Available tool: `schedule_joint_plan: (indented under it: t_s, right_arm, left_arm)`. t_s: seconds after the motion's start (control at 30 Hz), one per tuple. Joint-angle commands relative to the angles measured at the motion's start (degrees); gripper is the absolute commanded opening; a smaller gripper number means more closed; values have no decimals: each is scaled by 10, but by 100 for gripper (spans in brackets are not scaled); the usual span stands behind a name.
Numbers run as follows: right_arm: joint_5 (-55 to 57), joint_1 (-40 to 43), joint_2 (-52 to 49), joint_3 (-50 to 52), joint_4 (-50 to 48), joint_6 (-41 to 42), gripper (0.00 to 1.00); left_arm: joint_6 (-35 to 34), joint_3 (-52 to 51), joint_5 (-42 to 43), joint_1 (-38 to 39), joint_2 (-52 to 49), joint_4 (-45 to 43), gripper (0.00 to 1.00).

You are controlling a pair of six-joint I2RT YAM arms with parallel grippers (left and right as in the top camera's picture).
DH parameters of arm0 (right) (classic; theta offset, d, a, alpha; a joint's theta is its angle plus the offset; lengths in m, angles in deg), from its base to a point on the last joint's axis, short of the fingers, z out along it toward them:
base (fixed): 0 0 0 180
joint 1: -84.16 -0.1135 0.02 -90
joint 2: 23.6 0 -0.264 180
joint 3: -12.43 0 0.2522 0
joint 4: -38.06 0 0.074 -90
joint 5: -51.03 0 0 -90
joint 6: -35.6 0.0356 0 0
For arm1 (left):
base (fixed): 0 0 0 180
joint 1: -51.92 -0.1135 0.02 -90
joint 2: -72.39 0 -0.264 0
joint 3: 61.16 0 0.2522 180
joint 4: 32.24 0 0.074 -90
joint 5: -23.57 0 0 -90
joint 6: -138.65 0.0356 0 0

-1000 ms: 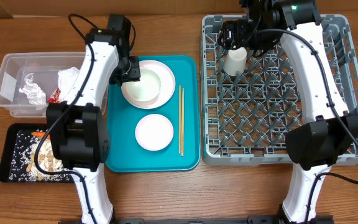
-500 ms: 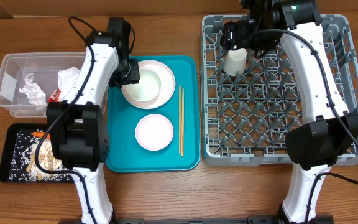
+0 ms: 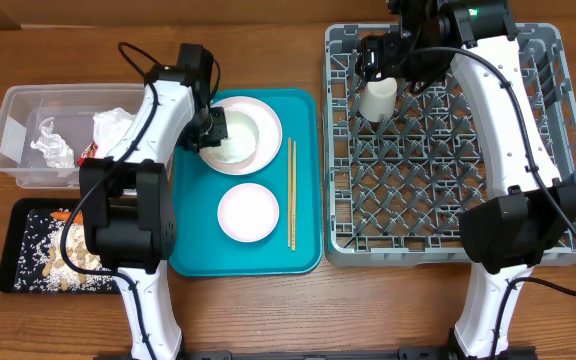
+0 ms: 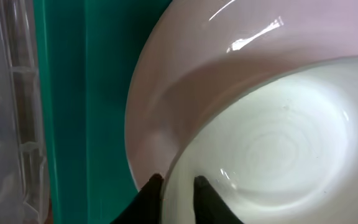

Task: Sort waste into correct bins and load items into the dishwasher
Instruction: 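Grasp the white bowl on the pink plate with the left gripper, then lift the bowl toward the right gripper and hand it over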

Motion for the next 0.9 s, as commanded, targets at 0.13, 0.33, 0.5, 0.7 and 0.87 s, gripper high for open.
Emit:
schedule_joint_plan:
  t_s: [0.13,0.33,0.5,0.7,0.87]
  right_arm:
    - [2,-1,5,-9,-2,-2,100]
    - [2,-1,5,-9,-30,-2,100]
    - [-32,-1,5,-9,-47,-2,100]
    - [-50,-21,5,-9,-48,19,100]
    - [-39,-69,4,-9,-51,19,100]
  left_arm:
    - [-5,0,5,-2,-6,2,4]
    - [-3,58,1,-2,20,12,4]
    - [-3,141,26,3,46,45,4]
    - [-2,205,37,31,56,87,4]
    - [2,211,37,63,56,86,4]
